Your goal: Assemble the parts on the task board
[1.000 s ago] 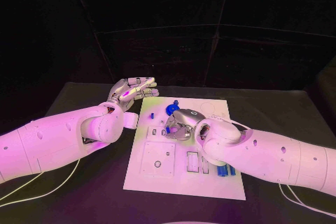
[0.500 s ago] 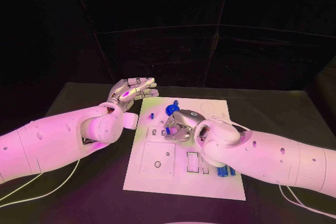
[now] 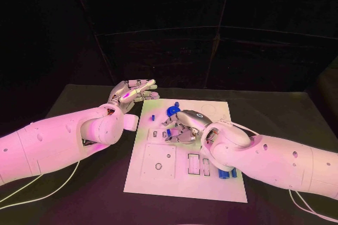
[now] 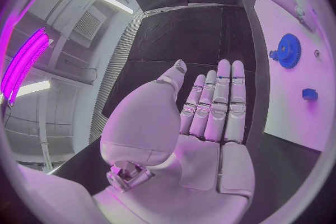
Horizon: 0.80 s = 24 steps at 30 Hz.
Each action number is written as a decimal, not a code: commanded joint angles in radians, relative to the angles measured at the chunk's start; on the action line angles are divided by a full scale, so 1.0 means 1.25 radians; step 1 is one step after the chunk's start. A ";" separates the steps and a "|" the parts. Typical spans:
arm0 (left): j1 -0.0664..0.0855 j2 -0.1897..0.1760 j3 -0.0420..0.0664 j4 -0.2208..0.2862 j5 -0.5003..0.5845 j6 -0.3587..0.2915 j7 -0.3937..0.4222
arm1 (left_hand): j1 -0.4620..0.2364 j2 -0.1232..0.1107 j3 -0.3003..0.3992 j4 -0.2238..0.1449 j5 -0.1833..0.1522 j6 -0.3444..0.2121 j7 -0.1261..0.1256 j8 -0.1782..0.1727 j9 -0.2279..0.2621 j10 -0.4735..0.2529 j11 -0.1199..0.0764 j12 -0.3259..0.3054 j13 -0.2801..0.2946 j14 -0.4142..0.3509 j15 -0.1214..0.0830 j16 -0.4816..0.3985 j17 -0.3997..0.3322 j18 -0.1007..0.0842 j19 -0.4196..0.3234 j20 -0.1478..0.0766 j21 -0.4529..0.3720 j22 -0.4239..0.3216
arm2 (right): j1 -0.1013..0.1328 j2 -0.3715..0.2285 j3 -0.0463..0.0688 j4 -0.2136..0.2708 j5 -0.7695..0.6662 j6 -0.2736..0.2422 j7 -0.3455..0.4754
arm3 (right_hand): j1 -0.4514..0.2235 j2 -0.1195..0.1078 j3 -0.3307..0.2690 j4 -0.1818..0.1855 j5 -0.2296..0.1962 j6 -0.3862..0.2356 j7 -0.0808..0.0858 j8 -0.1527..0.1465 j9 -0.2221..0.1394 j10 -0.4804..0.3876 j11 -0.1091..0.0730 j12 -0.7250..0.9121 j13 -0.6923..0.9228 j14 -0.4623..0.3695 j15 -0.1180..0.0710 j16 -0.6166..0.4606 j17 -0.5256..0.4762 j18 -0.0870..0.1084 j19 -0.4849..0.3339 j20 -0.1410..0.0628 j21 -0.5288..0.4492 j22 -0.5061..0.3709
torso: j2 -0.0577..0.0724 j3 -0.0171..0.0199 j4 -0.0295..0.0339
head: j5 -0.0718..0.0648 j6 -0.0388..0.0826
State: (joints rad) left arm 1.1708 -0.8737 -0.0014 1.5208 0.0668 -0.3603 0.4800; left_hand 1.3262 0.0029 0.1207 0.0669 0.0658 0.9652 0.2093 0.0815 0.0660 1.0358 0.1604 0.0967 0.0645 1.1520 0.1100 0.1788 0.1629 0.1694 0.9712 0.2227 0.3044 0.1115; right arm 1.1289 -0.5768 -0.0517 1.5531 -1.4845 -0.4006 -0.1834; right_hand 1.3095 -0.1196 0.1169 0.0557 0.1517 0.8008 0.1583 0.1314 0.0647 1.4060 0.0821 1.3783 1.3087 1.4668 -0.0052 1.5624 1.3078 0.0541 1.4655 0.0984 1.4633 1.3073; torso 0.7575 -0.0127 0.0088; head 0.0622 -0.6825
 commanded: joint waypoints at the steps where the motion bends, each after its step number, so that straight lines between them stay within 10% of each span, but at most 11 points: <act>1: 0.001 -0.001 0.000 -0.003 -0.037 0.033 -0.014 | -0.005 0.009 0.000 -0.008 -0.002 0.016 -0.005 -0.001 0.001 0.030 -0.010 0.006 0.003 0.047 -0.015 0.017 0.016 0.013 0.035 -0.015 0.019 0.008 | 0.007 -0.025 0.001 0.025 0.078 -0.054 0.161 | 0.009 0.003 -0.006 0.002 0.002 -0.008 -0.002 -0.004 0.001 0.004 -0.009 0.006 0.033 0.080 0.001 0.000 0.195 -0.005 0.014 0.001 -0.002 0.020 | 0.000 -0.0003 -0.0004 | -0.001 0.004; 7: 0.001 -0.005 0.000 -0.012 -0.113 0.055 -0.054 | -0.016 0.009 0.006 -0.003 -0.003 0.077 -0.046 0.016 0.007 0.172 -0.067 0.050 0.023 0.286 -0.087 0.169 0.122 0.014 0.206 -0.086 0.139 0.064 | 0.030 -0.084 0.024 0.062 0.197 -0.057 0.234 | 0.020 0.014 -0.015 0.005 0.025 0.018 -0.002 0.017 0.007 0.002 -0.011 0.005 0.031 0.078 -0.002 -0.003 0.190 -0.005 0.013 -0.004 -0.003 0.018 | -0.004 0.0010 -0.0009 | -0.002 0.006; 12: 0.011 -0.021 0.001 -0.004 -0.256 0.091 -0.206 | -0.062 -0.001 -0.005 0.034 -0.001 0.119 -0.077 0.023 0.016 0.285 -0.106 0.099 0.077 0.305 -0.123 0.731 0.668 0.007 0.272 -0.127 0.276 0.146 | 0.075 -0.139 0.039 0.065 0.329 -0.039 0.247 | 0.020 0.023 -0.019 0.008 0.032 0.033 0.004 0.027 0.009 0.003 -0.006 0.006 0.032 0.078 0.000 -0.003 0.190 -0.005 0.013 -0.002 -0.003 0.019 | -0.015 0.0046 -0.0028 | -0.002 0.003; 14: 0.022 -0.024 0.001 -0.002 -0.319 0.114 -0.294 | -0.086 -0.004 -0.024 0.055 0.001 0.132 -0.087 0.037 0.029 0.309 -0.119 0.154 0.130 0.312 -0.139 0.901 0.856 -0.019 0.317 -0.136 0.464 0.364 | 0.094 -0.161 0.041 0.059 0.371 -0.033 0.246 | 0.019 0.025 -0.021 0.009 0.033 0.037 0.005 0.030 0.009 0.001 -0.005 0.004 0.030 0.078 0.002 -0.004 0.188 -0.005 0.013 -0.001 -0.003 0.017 | -0.022 0.0066 -0.0037 | 0.000 -0.001; 16: 0.033 -0.027 0.001 0.000 -0.370 0.142 -0.382 | -0.122 0.001 -0.044 0.084 -0.001 0.140 -0.097 0.049 0.039 0.320 -0.121 0.198 0.169 0.313 -0.134 0.955 0.920 -0.028 0.323 -0.143 0.536 0.452 | 0.108 -0.178 0.043 0.051 0.401 -0.027 0.244 | 0.018 0.026 -0.022 0.010 0.033 0.038 0.005 0.031 0.009 0.001 -0.005 0.004 0.029 0.078 0.002 -0.004 0.187 -0.004 0.012 -0.001 -0.004 0.016 | -0.028 0.0082 -0.0051 | 0.001 -0.004; 21: 0.071 -0.018 0.000 -0.002 -0.545 0.242 -0.635 | -0.134 0.026 -0.095 0.107 0.000 0.125 -0.114 0.150 0.121 0.260 -0.137 0.579 0.549 0.328 -0.142 1.091 1.094 -0.058 0.350 -0.153 0.759 0.727 | 0.146 -0.211 0.046 -0.001 0.470 -0.013 0.240 | 0.016 0.028 -0.028 0.012 0.032 0.034 0.007 0.030 0.007 -0.011 -0.003 -0.009 0.014 0.075 0.003 -0.010 0.175 -0.002 0.007 0.001 -0.011 0.003 | -0.044 0.0141 -0.0087 | 0.006 -0.016; 24: 0.089 -0.002 -0.005 -0.010 -0.607 0.289 -0.725 | -0.154 0.036 -0.129 0.132 -0.004 0.100 -0.115 0.198 0.162 0.233 -0.138 0.672 0.643 0.332 -0.146 1.106 1.116 -0.065 0.366 -0.154 0.798 0.780 | 0.154 -0.219 0.046 -0.030 0.491 -0.011 0.240 | 0.015 0.028 -0.029 0.012 0.032 0.033 0.008 0.030 0.007 -0.011 -0.002 -0.010 0.013 0.074 0.004 -0.011 0.174 -0.002 0.006 0.001 -0.011 0.002 | -0.050 0.0171 -0.0064 | 0.003 -0.019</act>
State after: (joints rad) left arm 1.2752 -0.8829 -0.0049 1.5115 -0.4966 -0.1292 -0.1715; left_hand 1.1396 0.0458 -0.0317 0.2276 0.0625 1.0968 0.0667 0.3189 0.2590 1.3323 -0.0129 0.9164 0.8465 1.4669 -0.0661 1.5571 1.3082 0.1074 1.4237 0.0299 1.2956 1.0778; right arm 1.3173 -0.8492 0.0060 1.5282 -0.9660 -0.4307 0.0975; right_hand 1.3289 -0.0915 0.0855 0.0707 0.1888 0.8413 0.1665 0.1667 0.0749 1.4003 0.0804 1.3706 1.3088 1.4668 -0.0052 1.5527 1.3076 0.0541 1.4655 0.0983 1.4556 1.3073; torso 0.7093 0.0029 0.0002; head 0.0686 -0.7023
